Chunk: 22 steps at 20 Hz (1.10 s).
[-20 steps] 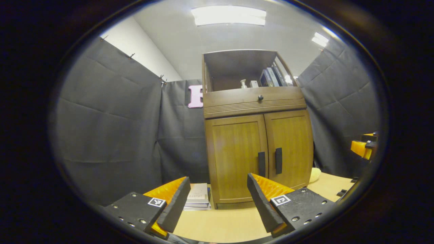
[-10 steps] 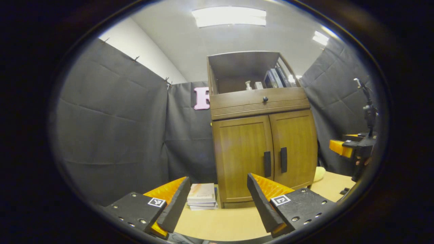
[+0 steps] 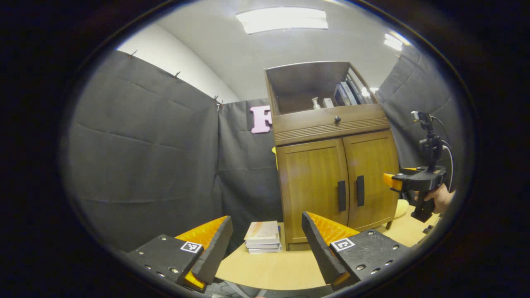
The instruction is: Open the right door of the double-door shoe cabinet with the right hand, and open the left door with the left hand.
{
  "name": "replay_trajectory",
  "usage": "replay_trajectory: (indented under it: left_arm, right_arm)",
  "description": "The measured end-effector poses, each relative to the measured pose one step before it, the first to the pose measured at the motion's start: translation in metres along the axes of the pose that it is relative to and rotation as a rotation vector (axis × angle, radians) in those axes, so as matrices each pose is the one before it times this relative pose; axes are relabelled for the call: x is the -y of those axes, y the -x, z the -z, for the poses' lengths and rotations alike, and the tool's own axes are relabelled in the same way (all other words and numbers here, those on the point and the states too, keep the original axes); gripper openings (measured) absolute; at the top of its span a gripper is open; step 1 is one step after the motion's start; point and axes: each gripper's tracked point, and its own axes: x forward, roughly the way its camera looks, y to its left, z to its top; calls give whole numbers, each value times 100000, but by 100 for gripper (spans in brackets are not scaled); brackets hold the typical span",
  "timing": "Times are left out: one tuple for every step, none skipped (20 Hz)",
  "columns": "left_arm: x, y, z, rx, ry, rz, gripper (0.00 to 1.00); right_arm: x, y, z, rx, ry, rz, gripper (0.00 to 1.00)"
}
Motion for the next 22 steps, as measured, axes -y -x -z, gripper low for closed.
replay_trajectory:
  left_arm:
    - [-414,142,-18,-229,-142,-957,96]
    - [-385,259,-55,-328,-269,-1073,99]
    - [-273,189,158,-149,-229,-1003,99]
    - [-464,125,90,-152,-199,-910,99]
    - [-383,173,2,-203,-208,-1007,99]
    - [-328,81,24,-192,-153,-731,99]
    - [-320,290,137,-222,-216,-704,99]
    - [-159,14,126,-307,-247,-666,96]
    - [-153,50,99,-233,-235,-610,99]
    - [-215,91,60,-214,-250,-530,99]
    - [-261,61,8,-208,-276,-499,99]
    - [-279,87,6,-130,-339,-548,99]
    - [-140,163,-18,-100,-353,-503,99]
    - [26,-6,169,-143,-259,-449,99]
    - [-100,6,-31,-195,-233,-529,99]
    - [-98,-51,-57,-223,-201,-575,96]
    - [-138,64,104,-55,-139,-593,97]
    - [-125,-52,131,59,-114,-588,96]
    - [-52,-19,-43,131,-183,-449,99]
    - [-36,23,65,90,-200,-513,99]
    - [35,3,-84,12,-165,-310,99]
    - [-7,30,70,-67,33,-189,99]
  right_arm:
    - [-276,-819,205,-319,112,-349,97]
    - [-466,-788,332,-468,149,-741,97]
    - [-452,-694,243,-442,126,-786,97]
    - [-440,-757,266,-288,206,-658,98]
    - [-376,-680,106,-365,146,-605,97]
    - [-409,-700,149,-166,143,-743,98]
    - [-315,-712,119,-60,175,-299,97]
    - [-335,-661,305,-550,-29,-393,98]
    - [-365,-777,306,-732,-4,-690,97]
    - [-228,-708,383,-684,54,-291,98]
    - [-144,-826,377,-915,76,-191,97]
    - [-178,-752,419,-791,99,-73,97]
    - [-214,-643,346,-906,-27,-325,98]
    - [-183,-669,484,-1012,-206,338,97]
    - [-32,-642,358,-1174,-377,359,93]
    - [-69,-480,371,-1094,-803,59,92]
    - [-80,-495,217,-880,-1028,-270,86]
    - [-146,-510,266,-748,-921,-368,86]
    - [-261,-480,302,-524,-653,-82,86]
    - [400,-427,-36,-157,-594,1171,72]
    - [-402,-23,57,-667,-1481,-1200,59]
    - [-211,-248,474,-1549,-1068,-169,45]
